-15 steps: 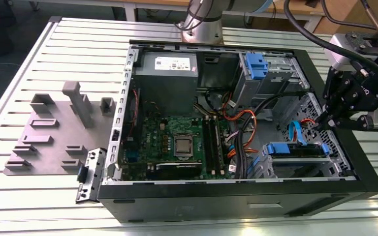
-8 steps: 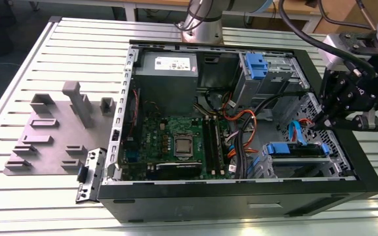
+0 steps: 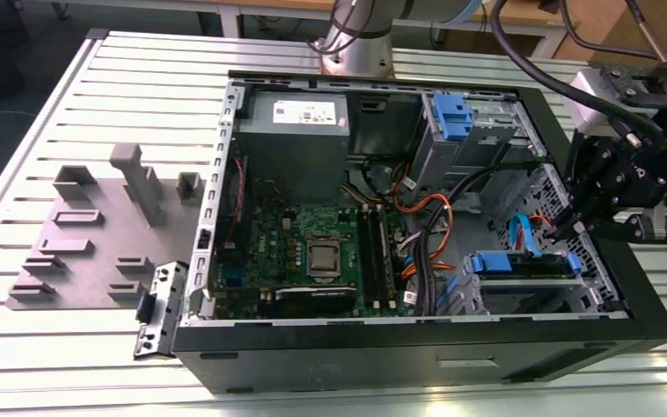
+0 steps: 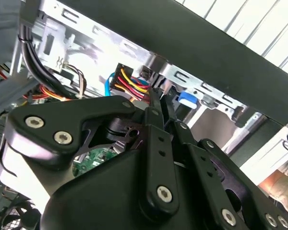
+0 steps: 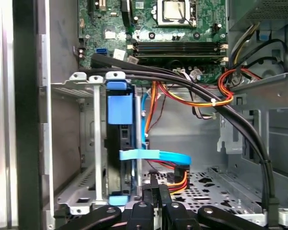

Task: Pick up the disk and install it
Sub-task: 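Insert the second disk wire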

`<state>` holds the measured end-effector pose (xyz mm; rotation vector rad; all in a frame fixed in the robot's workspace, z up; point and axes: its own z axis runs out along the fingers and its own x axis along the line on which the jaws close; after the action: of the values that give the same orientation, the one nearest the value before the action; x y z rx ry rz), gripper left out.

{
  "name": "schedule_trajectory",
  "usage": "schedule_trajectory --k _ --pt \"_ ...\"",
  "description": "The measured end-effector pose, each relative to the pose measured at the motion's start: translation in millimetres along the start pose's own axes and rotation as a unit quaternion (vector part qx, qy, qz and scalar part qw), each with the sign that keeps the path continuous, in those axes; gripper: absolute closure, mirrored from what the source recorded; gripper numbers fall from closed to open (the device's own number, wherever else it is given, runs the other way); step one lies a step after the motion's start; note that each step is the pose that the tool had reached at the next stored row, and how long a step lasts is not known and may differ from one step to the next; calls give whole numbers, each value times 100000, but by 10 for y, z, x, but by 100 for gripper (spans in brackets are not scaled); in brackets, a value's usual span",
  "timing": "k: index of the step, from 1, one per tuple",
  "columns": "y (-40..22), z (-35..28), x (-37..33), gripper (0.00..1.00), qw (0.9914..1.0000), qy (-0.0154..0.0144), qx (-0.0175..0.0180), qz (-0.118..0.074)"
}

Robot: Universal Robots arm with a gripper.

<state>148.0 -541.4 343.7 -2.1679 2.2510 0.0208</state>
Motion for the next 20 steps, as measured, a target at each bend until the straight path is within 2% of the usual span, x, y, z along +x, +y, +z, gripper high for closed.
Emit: schedule_trajectory --k 13,20 --pt "24 -2 175 83 100000 130 11 -6" --pt "30 4 211 83 99999 332 19 -5"
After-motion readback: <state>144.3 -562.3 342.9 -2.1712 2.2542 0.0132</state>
